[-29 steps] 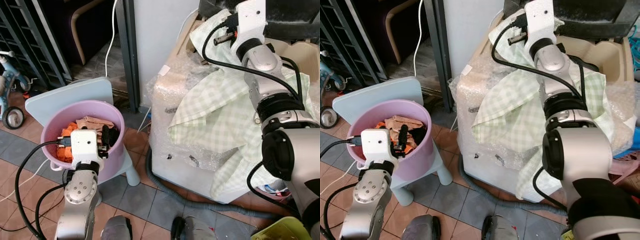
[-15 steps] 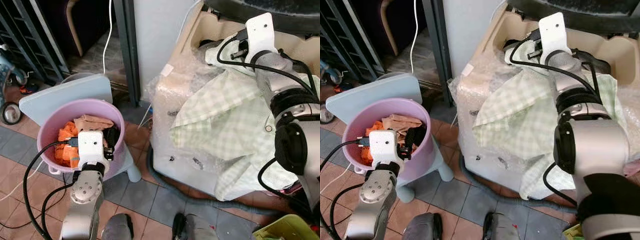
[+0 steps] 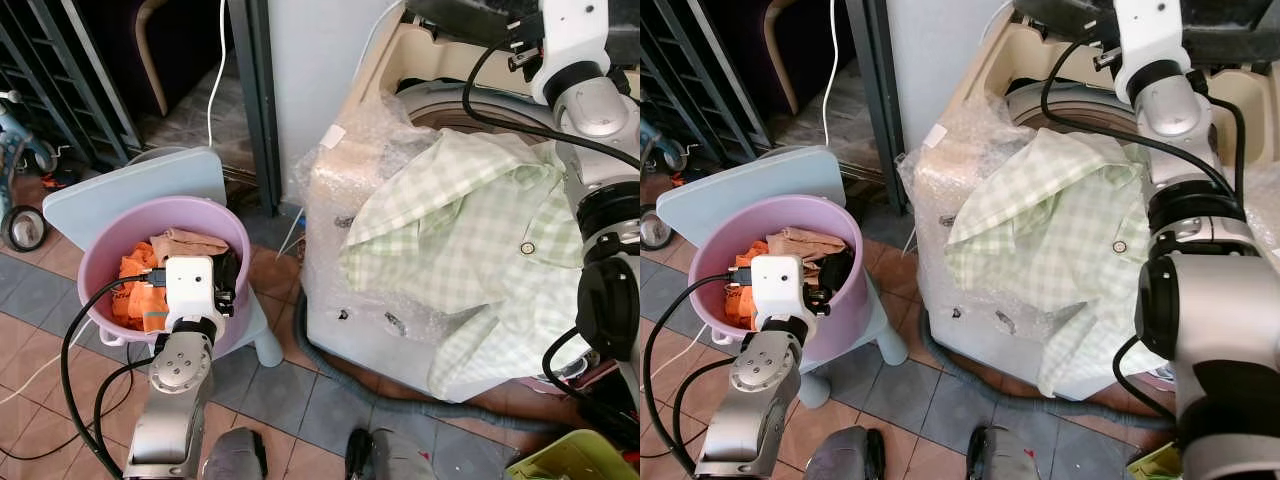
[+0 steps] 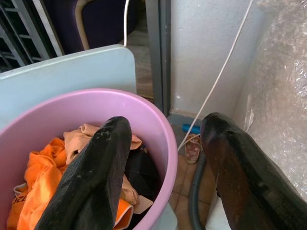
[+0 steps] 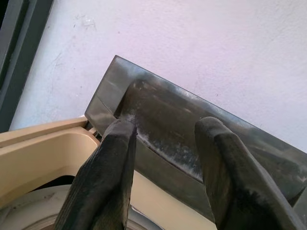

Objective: Clothes washing

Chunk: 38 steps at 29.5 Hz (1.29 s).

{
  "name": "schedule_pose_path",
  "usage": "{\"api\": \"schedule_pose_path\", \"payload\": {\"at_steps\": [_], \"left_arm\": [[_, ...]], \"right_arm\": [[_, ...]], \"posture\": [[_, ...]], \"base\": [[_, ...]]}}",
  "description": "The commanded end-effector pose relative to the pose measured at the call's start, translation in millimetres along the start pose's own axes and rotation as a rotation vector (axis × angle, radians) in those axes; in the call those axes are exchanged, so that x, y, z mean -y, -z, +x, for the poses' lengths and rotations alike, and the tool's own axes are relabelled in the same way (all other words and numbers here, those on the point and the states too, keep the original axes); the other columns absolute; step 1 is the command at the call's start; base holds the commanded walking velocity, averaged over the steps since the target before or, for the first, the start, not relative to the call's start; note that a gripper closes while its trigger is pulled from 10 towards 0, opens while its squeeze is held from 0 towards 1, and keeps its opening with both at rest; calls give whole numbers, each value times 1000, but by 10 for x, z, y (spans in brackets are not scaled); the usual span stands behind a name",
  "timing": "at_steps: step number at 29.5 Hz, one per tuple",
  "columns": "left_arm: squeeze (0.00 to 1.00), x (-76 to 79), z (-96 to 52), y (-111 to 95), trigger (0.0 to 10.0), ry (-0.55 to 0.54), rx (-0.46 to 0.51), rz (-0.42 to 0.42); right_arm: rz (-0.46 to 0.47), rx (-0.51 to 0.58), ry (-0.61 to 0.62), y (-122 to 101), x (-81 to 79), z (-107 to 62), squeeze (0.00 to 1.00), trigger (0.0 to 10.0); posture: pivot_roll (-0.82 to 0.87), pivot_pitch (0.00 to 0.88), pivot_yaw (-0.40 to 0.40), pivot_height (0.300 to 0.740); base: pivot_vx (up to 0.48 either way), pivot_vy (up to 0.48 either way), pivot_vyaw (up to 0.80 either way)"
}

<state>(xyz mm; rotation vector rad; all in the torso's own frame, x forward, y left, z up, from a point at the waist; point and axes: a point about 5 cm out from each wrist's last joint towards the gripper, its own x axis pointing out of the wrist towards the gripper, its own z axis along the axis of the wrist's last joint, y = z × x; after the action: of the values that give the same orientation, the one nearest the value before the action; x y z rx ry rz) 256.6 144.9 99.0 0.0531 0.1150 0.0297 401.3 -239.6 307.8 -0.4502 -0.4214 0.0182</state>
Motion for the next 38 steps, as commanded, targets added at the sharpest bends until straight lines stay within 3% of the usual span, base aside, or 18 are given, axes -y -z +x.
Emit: {"api": "schedule_pose_path", "payload": {"at_steps": [1, 3, 4, 9, 17, 23, 24, 25, 26, 27, 28, 32, 34, 35, 36, 37, 38], "left_arm": [[0, 19, 6, 33, 10000, 7, -10, -7], [0, 22, 7, 33, 10000, 8, -8, -10], [0, 32, 5, 39, 10000, 14, -5, -12], [0, 44, 32, 20, 10000, 15, 2, -21], [0, 44, 60, -8, 10000, 52, 15, -12], [0, 47, 100, -37, 10000, 58, 17, -29], [0, 63, 97, -32, 10000, 67, 17, -26], [0, 69, 88, -23, 10000, 71, 16, -24], [0, 70, 85, -20, 10000, 72, 15, -24], [0, 72, 82, -17, 10000, 74, 14, -24], [0, 73, 81, -14, 10000, 77, 14, -22], [0, 71, 89, -17, 10000, 77, 15, -20], [0, 58, 99, -29, 10000, 73, 19, -19], [0, 50, 97, -28, 10000, 71, 19, -18], [0, 47, 96, -27, 10000, 70, 19, -17], [0, 45, 94, -26, 10000, 70, 19, -16], [0, 43, 92, -26, 10000, 69, 19, -16]], "right_arm": [[38, 64, -30, -82, 37, -11, 1000, 10000], [52, 70, -65, -66, 19, -37, 1000, 10000], [65, 76, -174, -8, -53, -120, 1000, 10000], [80, 38, -473, 164, -199, -467, 1000, 10000], [99, -17, -673, 182, -191, -764, 1000, 10000], [151, -47, -745, 86, -94, -869, 1000, 10000], [127, -76, -821, 60, -89, -928, 761, 10000], [87, -112, -876, 91, -98, -976, 447, 10000], [69, -128, -896, 117, -104, -995, 447, 10000], [37, -147, -918, 156, -113, -1016, 133, 10000], [-3, -186, -954, 239, -155, -1059, 0, 10000], [-32, -217, -976, 340, -224, -1091, 0, 10000], [-107, -269, -977, 497, -310, -1101, 0, 10000], [-170, -306, -971, 588, -348, -1095, 0, 6196], [-193, -315, -971, 617, -360, -1095, 0, 6196], [-201, -323, -959, 625, -357, -1086, 0, 1922], [-204, -327, -949, 628, -353, -1079, 0, 1922]], "posture": [[-16, 61, -30, 740], [-18, 58, -33, 740], [-20, 53, -35, 740], [-25, 56, -26, 740], [-40, 63, 9, 740], [-44, 60, 19, 740], [-47, 60, 21, 740], [-48, 59, 22, 740], [-48, 59, 22, 740], [-48, 59, 22, 740], [-46, 59, 21, 740], [-40, 59, 19, 740], [-31, 59, 17, 740], [-26, 59, 16, 740], [-26, 59, 16, 740], [-23, 60, 15, 740], [-22, 60, 15, 740]], "base": [[0, 0, 0], [0, 0, 0], [0, 0, 0], [0, 0, 0], [0, 0, 0], [0, 0, 0], [0, 0, 0], [0, 0, 0], [0, 0, 0], [0, 0, 0], [0, 0, 0], [0, 0, 0], [0, 0, 0], [0, 0, 0], [0, 0, 0], [0, 0, 0], [0, 0, 0]]}}
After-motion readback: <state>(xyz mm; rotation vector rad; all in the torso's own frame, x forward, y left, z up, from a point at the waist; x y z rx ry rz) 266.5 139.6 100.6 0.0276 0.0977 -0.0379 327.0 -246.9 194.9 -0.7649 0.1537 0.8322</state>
